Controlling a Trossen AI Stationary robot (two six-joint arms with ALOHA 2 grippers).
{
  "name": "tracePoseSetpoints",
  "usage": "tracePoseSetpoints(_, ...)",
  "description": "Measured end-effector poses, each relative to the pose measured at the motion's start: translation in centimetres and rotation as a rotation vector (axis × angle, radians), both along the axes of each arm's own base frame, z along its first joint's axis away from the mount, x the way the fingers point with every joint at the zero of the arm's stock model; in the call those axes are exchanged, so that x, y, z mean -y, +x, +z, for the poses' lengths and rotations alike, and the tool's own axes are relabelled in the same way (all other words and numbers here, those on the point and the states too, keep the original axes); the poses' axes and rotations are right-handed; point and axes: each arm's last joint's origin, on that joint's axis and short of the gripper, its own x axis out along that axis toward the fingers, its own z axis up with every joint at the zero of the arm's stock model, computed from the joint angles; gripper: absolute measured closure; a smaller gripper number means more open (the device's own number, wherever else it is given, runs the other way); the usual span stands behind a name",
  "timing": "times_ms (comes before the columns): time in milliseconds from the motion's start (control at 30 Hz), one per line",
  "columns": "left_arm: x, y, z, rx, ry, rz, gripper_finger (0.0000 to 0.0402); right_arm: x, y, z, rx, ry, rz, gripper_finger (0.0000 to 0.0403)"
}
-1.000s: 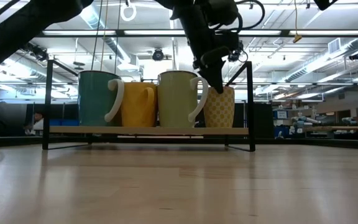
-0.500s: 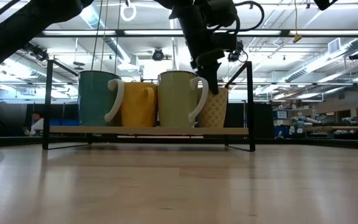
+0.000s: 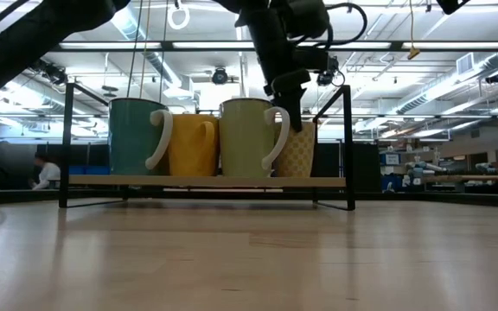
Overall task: Place coffee mugs
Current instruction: Put the yellow patterned mug on the shelf, then put the blue patterned mug on the shelf
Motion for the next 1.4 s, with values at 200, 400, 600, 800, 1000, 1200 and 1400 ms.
tracePoseSetpoints(200, 0.0, 0.0, 0.0, -0.001, -0.002, 0.0, 0.0321, 0.0, 0.0, 0.0, 0.0, 0.0, 0.0, 0.0284)
tracePoseSetpoints(400, 0.0, 0.0, 0.0, -0.002, 0.001, -0.006, 0.0294, 0.0, 0.0, 0.0, 0.0, 0.0, 0.0, 0.0284)
tracePoseSetpoints(600, 0.3, 0.0, 0.3, 0.003, 0.007, -0.021, 0.0288, 0.0, 0.0, 0.0, 0.0, 0.0, 0.0, 0.0284)
tracePoseSetpoints(800, 1.8, -0.6, 2.5, 0.045, 0.015, -0.047, 0.0289, 0.0, 0.0, 0.0, 0.0, 0.001, 0.0, 0.0284)
tracePoseSetpoints(1000, 4.7, -2.2, 5.9, 0.102, -0.007, -0.052, 0.0289, 0.0, 0.0, 0.0, 0.0, 0.023, -0.013, 0.0284)
tracePoseSetpoints(1200, 9.8, -4.8, 9.3, 0.131, -0.062, -0.075, 0.0289, -0.2, -0.1, -0.1, -0.03, 0.091, 0.032, 0.0284)
tracePoseSetpoints(1400, 16.1, -7.1, 11.0, 0.144, -0.116, -0.117, 0.0289, -0.3, -0.2, -0.1, -0.053, 0.116, 0.075, 0.0284)
